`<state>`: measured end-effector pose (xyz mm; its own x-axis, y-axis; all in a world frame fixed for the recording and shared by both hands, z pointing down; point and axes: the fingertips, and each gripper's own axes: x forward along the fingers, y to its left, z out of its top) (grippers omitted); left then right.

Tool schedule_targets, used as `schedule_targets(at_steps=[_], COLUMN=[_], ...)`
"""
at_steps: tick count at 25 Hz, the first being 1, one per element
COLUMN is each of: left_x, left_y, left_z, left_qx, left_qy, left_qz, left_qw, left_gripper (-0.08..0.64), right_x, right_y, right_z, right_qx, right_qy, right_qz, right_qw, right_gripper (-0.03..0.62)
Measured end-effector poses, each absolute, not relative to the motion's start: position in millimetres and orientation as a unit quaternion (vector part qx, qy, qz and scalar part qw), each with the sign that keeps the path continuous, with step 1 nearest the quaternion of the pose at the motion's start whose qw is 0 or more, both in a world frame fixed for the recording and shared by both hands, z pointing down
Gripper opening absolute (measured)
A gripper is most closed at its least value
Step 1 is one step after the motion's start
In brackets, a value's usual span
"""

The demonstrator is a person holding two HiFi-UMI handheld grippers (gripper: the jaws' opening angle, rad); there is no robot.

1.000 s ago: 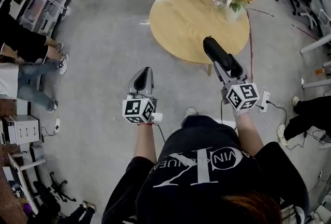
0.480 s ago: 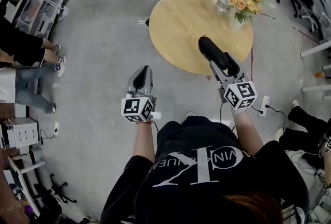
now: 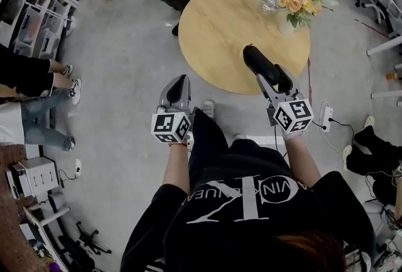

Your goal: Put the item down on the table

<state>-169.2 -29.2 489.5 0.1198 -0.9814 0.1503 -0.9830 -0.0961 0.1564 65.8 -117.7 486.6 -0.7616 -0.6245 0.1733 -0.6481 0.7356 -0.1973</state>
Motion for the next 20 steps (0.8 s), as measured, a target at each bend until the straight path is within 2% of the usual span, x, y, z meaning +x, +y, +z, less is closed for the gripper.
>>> schedule_targets(at_steps=[7, 20], left_x=[-186, -225], left_y=[-109, -177], left_z=[469, 484], left_qx=[0.783, 0.821], left_qy=[-0.617, -0.560], left_qz=[0.015, 0.023], left_qw=[0.083, 0.103], left_gripper=[0.011, 0.012], right_x=[53, 0], right_y=[-164, -198], right_z=[479, 496], right_qx=[0.383, 0.426], right_qy=[-0.914, -0.890], right_qz=[0.129, 0.152], right_qw=[0.037, 0.048], right_gripper=[0.282, 0.282])
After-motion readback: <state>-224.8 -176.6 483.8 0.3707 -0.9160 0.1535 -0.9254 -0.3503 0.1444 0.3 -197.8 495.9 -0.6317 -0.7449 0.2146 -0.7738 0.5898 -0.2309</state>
